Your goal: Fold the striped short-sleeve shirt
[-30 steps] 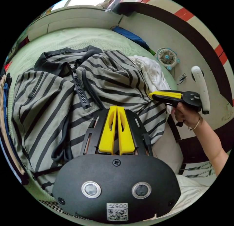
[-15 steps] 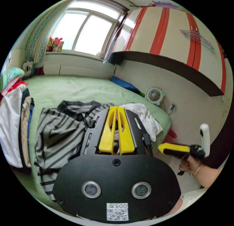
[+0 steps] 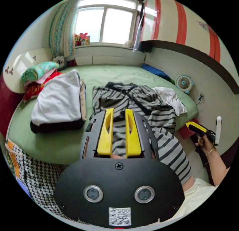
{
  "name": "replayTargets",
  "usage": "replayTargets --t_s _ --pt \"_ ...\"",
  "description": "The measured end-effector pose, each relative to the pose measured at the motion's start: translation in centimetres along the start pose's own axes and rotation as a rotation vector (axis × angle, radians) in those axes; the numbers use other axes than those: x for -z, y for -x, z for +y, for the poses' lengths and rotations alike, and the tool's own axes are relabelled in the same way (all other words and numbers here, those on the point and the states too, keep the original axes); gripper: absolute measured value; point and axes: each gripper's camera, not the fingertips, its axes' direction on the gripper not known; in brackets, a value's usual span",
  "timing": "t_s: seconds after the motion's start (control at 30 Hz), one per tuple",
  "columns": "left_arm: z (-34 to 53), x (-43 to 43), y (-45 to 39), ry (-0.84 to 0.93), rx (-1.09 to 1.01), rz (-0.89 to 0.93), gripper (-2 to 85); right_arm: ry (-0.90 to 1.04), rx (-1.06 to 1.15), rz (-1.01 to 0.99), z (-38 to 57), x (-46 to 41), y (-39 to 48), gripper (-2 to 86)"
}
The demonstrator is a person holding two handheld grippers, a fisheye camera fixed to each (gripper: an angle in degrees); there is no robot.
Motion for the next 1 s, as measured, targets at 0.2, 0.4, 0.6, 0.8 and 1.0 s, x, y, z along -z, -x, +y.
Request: replayTargets --t_s 0.2,0.4,0.6,0.8,1.0 --pt "3.3 -0.5 4.2 0.147 0.078 -0.02 12.0 0.059 -0.067 -0.038 0.0 -2.9 0.3 12.8" --pt "4.5 -2.6 6.8 0.226 0.096 -0.075 13.8 0.101 -0.08 -0.01 -0.3 -5.1 0.1 13.3" --pt "5.0 -6.1 7.7 0.29 0.105 -0.061 13.7 0.156 -0.055 0.008 -0.5 -7.4 1.5 12.7" --pt "6.1 -6.7 7.9 0.24 0.093 -0.095 13.8 0.148 -0.027 0.064 -0.2 -8.5 2.5 11.8" --pt "5.8 -6.7 8.5 0.269 0.086 -0.094 13.7 0.13 -0.041 -0.003 0.2 -8.9 1.5 11.2"
